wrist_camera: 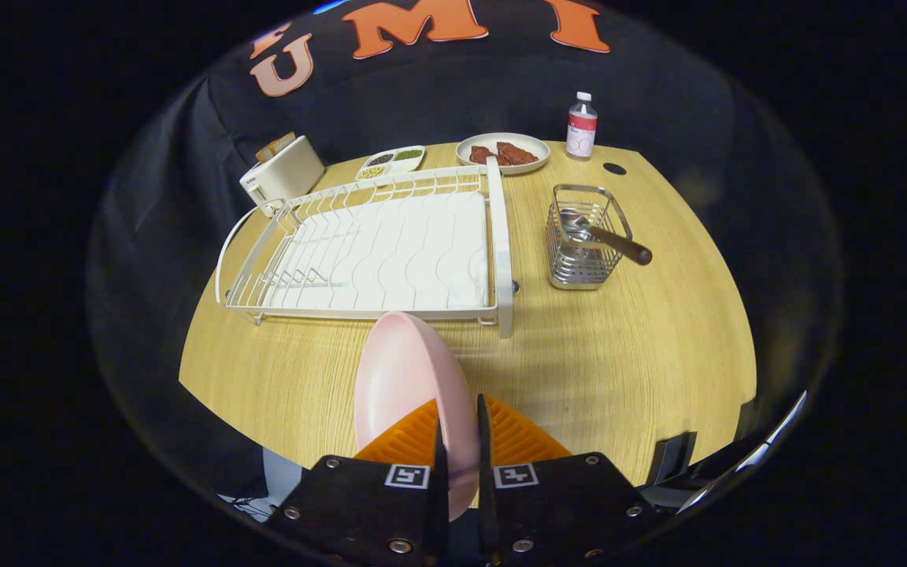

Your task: Take the plate from the dish rack, then take the spoon from the basket and place it into the plate.

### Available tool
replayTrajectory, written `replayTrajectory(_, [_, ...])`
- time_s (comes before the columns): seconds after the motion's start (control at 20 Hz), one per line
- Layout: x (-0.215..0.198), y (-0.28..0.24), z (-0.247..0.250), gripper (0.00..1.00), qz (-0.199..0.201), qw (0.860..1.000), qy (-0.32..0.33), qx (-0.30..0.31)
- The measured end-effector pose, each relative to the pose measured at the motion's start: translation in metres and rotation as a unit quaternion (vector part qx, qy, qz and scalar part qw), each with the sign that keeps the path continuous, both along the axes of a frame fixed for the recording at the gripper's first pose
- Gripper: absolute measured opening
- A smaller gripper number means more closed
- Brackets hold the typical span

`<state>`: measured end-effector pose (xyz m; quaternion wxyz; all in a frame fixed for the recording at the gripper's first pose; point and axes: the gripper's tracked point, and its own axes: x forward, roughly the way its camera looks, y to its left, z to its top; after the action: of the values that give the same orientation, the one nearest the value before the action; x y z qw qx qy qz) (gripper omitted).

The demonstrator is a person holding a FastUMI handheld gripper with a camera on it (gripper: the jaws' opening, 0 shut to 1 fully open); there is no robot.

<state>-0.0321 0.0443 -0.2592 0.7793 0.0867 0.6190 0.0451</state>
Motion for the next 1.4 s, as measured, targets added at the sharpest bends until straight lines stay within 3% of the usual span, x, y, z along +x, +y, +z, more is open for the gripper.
replayTrajectory(0.25, [-0.006, 0.014, -0.018, 0.17, -0.031, 0.998, 0.003, 0.055])
replayTrajectory(0.65, [-0.012, 0.005, -0.046, 0.27, -0.017, 0.999, 0.0, 0.037])
replayTrajectory(0.85, [0.006, -0.017, -0.034, 0.42, -0.012, 0.998, -0.069, 0.006])
replayTrajectory(1.0, [0.023, -0.035, -0.023, 0.64, -0.013, 0.99, -0.137, -0.018])
replayTrajectory(1.1, [0.036, -0.048, -0.014, 0.73, -0.024, 0.983, -0.177, -0.032])
replayTrajectory(1.2, [0.049, -0.058, -0.006, 0.79, -0.039, 0.975, -0.216, -0.043])
replayTrajectory(1.4, [0.077, -0.085, 0.001, 0.79, -0.078, 0.95, -0.294, -0.074])
